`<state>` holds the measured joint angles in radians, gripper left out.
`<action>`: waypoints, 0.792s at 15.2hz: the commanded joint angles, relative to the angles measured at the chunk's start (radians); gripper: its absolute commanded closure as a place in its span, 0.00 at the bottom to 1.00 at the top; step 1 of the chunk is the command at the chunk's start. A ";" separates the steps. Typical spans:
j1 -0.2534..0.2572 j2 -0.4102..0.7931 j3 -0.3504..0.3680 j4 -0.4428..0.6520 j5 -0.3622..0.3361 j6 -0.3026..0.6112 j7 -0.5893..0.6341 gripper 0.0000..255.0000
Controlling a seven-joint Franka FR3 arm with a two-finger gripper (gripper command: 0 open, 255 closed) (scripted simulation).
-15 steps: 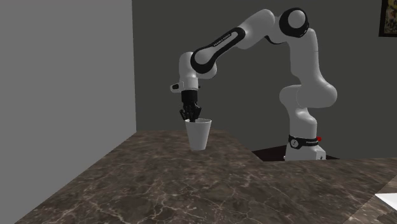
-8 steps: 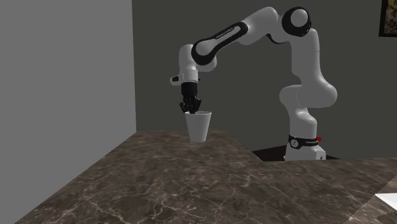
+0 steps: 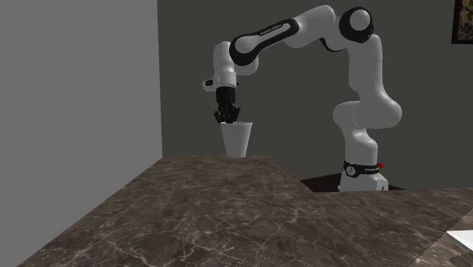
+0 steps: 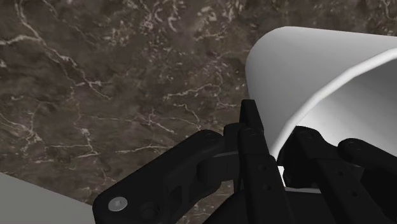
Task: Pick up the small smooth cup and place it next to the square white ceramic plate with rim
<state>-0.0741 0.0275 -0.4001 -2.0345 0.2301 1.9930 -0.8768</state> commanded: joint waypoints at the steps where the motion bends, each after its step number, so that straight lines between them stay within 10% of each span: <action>1: 0.000 -0.008 -0.001 0.020 -0.006 -0.027 0.007 1.00; 12: 0.000 -0.043 -0.001 0.130 -0.031 -0.165 0.044 1.00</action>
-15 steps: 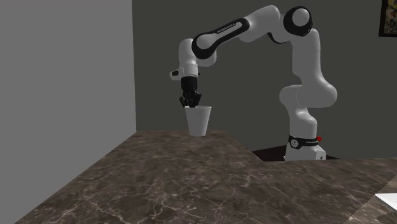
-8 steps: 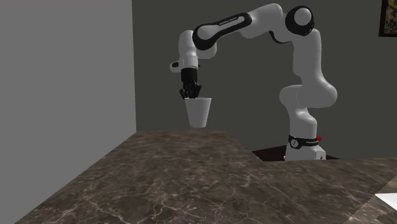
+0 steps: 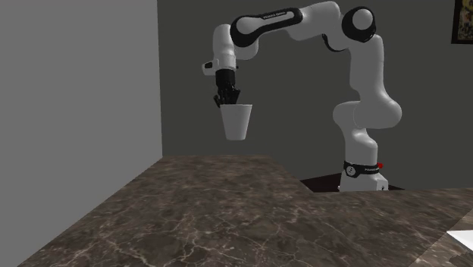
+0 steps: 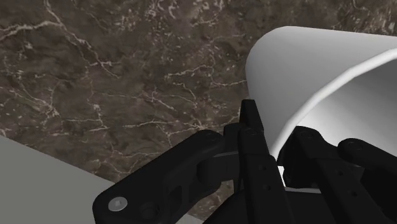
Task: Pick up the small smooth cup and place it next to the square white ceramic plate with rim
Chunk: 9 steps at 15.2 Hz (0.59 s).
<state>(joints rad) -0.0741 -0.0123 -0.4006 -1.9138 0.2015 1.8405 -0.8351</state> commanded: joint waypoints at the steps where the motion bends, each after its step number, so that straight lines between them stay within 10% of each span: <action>1: 0.000 -0.005 0.000 0.021 -0.003 -0.025 0.005 1.00; 9: 0.009 -0.047 0.011 0.064 -0.022 -0.101 0.046 1.00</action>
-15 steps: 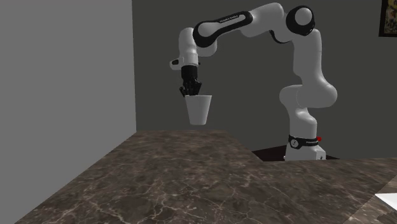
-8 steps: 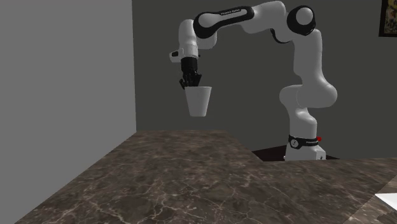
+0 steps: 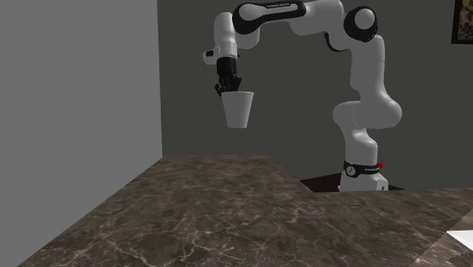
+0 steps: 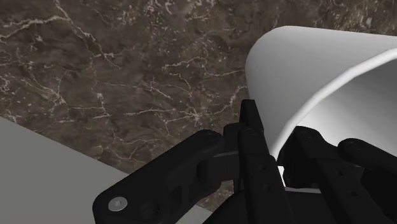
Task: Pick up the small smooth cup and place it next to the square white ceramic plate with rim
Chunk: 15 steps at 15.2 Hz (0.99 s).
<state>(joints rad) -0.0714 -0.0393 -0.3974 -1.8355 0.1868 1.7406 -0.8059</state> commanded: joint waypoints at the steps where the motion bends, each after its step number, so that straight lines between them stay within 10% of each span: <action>1: 0.016 -0.055 0.019 -0.053 -0.018 0.009 0.040 1.00; 15: 0.098 -0.455 0.243 -0.456 -0.050 0.077 0.362 1.00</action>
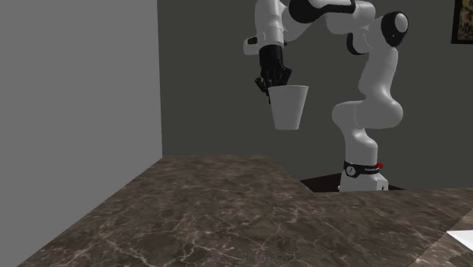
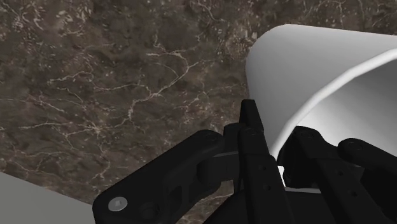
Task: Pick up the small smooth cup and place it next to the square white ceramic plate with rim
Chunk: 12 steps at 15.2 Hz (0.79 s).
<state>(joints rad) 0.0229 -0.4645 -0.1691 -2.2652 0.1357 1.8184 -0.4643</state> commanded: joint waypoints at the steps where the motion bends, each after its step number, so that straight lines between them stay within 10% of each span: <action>1: 0.010 -0.053 0.033 -0.046 0.007 0.001 0.043 1.00; 12: 0.104 -0.243 0.247 -0.194 0.114 0.007 0.297 1.00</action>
<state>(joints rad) 0.1170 -0.6941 0.0573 -2.4536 0.2376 1.8272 -0.1930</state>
